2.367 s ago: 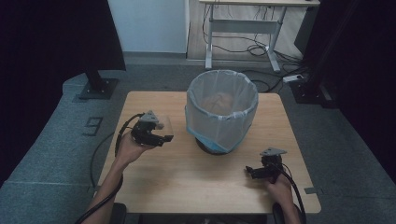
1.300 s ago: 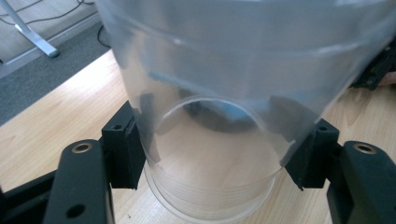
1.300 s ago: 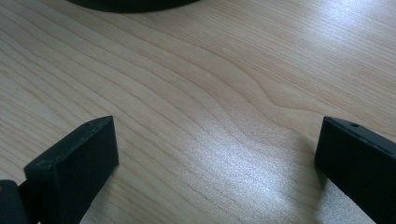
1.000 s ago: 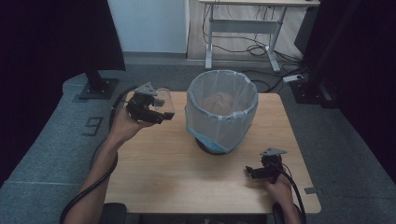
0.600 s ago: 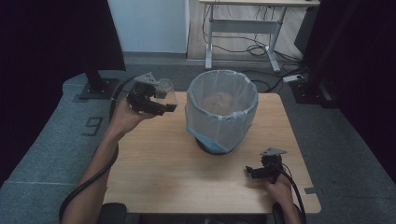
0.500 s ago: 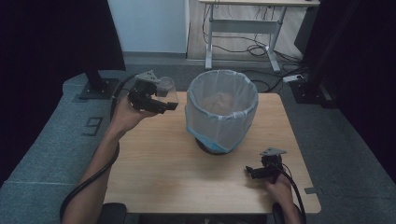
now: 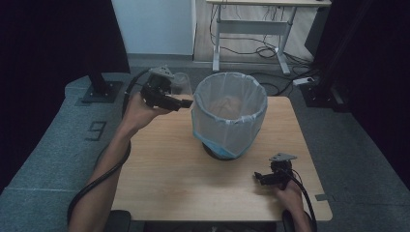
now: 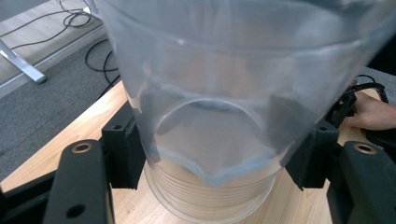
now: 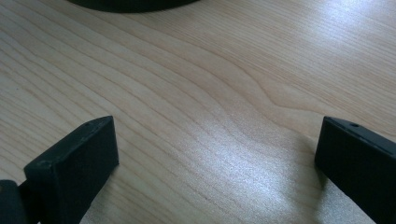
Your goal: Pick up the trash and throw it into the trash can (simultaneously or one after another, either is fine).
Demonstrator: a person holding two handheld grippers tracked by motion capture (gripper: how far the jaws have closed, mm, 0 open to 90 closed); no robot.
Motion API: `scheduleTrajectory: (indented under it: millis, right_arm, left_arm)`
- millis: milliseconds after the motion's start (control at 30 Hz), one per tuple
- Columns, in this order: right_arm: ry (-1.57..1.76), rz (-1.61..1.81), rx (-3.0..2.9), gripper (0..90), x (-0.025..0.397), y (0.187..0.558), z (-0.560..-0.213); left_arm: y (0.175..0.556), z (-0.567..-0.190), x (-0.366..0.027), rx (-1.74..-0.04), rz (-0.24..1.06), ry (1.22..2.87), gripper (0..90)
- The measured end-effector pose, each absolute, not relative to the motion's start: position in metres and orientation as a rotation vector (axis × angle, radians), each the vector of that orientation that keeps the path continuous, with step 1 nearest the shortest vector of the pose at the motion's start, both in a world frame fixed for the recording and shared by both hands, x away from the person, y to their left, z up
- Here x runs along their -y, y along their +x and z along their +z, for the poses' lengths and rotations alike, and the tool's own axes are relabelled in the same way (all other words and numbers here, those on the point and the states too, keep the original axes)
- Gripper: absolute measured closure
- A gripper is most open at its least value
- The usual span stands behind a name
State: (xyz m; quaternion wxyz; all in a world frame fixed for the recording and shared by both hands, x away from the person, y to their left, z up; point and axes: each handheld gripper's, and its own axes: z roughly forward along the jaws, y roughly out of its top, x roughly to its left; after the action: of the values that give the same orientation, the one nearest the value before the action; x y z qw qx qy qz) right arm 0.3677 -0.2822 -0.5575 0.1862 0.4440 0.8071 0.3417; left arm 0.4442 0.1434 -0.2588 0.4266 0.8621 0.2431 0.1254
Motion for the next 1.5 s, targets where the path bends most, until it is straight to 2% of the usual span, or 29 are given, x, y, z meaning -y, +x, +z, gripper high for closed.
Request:
scheduleTrajectory:
  millis: [900, 1500]
  right_arm:
    - [1.251, 0.962, -2.273, 0.0, 0.282, 0.368, -0.557]
    - [1.251, 0.963, -2.273, 0.0, 0.282, 0.368, -0.557]
  left_arm:
    - [0.466, -0.247, -0.077, -0.561, 0.299, 2.162, 32.3]
    - [0.486, -0.268, -0.041, -0.57, 0.313, 2.21, 31.5]
